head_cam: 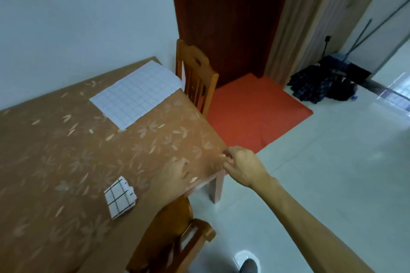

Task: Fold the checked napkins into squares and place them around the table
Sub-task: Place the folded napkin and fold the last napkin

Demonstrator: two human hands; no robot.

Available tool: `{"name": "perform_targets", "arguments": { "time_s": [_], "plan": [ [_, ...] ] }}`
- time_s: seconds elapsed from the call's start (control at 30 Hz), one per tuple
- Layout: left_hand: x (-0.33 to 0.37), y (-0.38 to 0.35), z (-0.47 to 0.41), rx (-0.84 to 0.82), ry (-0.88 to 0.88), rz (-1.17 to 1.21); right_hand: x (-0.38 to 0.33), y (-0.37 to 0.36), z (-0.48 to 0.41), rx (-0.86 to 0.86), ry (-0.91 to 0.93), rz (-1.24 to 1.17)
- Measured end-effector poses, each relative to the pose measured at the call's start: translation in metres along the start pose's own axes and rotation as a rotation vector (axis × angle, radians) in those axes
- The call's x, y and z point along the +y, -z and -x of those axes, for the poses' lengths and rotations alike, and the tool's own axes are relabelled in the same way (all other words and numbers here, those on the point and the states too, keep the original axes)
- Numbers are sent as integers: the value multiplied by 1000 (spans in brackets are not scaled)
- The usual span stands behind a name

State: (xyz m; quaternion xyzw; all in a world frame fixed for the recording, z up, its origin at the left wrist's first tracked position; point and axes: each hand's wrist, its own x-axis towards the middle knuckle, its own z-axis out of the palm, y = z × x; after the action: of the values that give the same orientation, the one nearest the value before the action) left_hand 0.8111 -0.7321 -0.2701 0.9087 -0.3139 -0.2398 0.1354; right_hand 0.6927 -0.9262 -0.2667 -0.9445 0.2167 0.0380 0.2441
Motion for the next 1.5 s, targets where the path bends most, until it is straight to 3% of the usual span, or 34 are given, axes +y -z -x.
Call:
{"name": "perform_targets", "arguments": {
  "time_s": [0.23, 0.43, 0.77, 1.0, 1.17, 1.5],
  "plan": [
    [118, -5, -30, 0, -97, 115, 98, 83, 17, 75, -78, -43],
    [165, 1, -74, 15, -118, 116, 140, 129, -3, 129, -93, -104],
    [195, 21, -221, 57, -188, 196, 194, 169, -117, 116, -81, -46],
    [189, 66, -316, 72, -133, 314, 185, 206, -241, 105, 15, -27],
    [161, 88, -351, 118, 18, 422, 161, 206, -325, 41, 143, -63],
    [111, 110, -395, 390, 441, 614, 102, 166, -499, -156, 499, -201]
  ]
}}
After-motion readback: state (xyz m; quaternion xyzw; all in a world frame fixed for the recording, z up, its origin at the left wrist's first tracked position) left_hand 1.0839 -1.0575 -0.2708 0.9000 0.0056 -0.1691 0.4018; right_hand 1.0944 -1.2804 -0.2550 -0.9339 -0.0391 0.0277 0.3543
